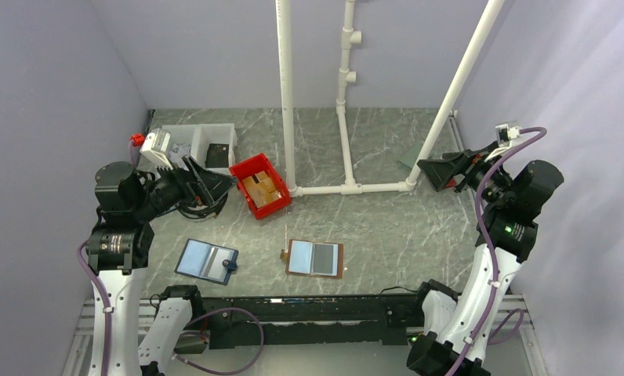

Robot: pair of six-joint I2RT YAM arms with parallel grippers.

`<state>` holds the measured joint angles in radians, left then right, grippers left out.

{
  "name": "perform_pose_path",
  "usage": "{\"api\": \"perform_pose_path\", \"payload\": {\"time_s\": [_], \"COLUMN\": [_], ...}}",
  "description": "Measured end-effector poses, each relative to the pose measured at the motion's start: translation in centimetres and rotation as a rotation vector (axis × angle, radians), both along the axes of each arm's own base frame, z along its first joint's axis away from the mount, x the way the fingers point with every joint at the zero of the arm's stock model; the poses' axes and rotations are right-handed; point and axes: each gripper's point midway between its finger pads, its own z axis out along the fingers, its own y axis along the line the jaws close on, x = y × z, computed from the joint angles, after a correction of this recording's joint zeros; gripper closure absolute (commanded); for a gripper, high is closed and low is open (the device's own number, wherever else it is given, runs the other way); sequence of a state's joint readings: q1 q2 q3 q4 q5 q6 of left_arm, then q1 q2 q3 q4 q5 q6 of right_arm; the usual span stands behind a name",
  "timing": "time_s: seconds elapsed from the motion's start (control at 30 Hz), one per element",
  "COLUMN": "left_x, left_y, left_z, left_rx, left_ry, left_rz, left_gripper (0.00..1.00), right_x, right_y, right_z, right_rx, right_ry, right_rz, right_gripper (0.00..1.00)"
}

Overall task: Take the credit cards out of the card holder
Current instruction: Reset both arms

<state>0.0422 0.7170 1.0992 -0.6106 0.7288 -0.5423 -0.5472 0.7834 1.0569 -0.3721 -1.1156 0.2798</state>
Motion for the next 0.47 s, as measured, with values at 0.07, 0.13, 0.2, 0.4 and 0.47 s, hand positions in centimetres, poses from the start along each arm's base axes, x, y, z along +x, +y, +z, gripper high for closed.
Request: {"api": "perform_pose_path", "payload": {"time_s": [0.07,0.13,0.2,0.4,0.47], "left_x": [0.00,0.00,0.01,0.04,0.04], "left_y": [0.00,0.00,0.00,0.01,0.01], "left_z": [-0.01,-0.02,-0.06,-0.22,-0.22], "left_rx": [0.000,0.000,0.000,0.002,0.002], "left_ry": [0.000,0.001,0.001,0.004,0.004], "left_rz": [0.000,0.000,0.000,0.000,-0.001], "left_gripper": [0.01,0.01,0.01,0.01,0.01], "right_x": [0.06,0.08,0.09,0.10,0.13], "right_y": [-0.08,-0.10,-0.11,-0.13,-0.17], "right_z": [-0.06,-0.11,-0.13,-0.14,-0.14], "right_rx": [0.000,0.001,0.001,0.001,-0.001], "right_ry": [0.002,0.003,0.003,0.003,0.002], "right_rz": [-0.005,-0.006,-0.007,-0.008,-0.010], "right_gripper": [0.00,0.00,0.00,0.00,0.00]}}
